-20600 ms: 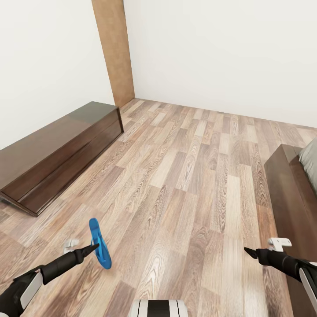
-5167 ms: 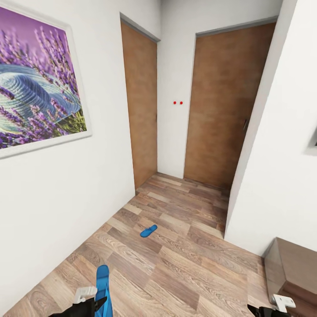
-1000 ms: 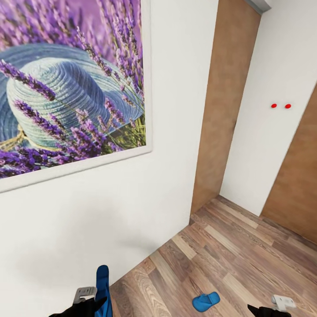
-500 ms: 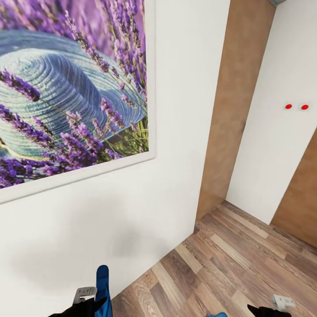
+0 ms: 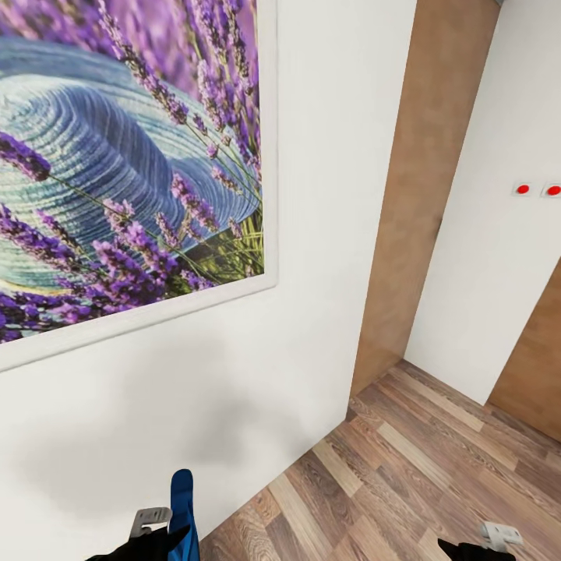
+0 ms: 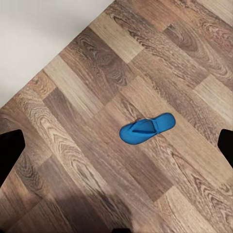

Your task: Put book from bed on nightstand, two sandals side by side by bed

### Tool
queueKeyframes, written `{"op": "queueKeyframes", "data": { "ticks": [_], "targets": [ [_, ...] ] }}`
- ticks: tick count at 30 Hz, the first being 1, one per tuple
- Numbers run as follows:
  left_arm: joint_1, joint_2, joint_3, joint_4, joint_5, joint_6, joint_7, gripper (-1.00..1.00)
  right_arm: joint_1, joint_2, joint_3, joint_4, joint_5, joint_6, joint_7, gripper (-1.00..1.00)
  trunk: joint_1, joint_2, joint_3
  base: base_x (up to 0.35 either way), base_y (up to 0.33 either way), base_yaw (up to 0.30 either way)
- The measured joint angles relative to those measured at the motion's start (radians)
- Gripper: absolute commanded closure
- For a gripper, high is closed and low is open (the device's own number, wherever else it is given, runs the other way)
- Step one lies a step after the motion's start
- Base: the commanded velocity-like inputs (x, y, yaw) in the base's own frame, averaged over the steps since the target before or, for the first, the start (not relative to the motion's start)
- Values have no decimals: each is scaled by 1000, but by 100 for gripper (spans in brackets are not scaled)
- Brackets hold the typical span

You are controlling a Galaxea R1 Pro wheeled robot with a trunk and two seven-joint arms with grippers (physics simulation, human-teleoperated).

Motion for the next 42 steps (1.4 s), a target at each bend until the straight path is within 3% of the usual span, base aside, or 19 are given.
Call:
{"op": "queueKeyframes", "data": {
  "ticks": [19,42],
  "targets": [
    [0,0,0,0,0,0,0,100,0,0,0,0,0,0,0,-100,0,0,0,0,0,-6],
    [0,0,0,1,0,0,0,100,0,0,0,0,0,0,2,-100,0,0,0,0,0,-232]
  ]
}}
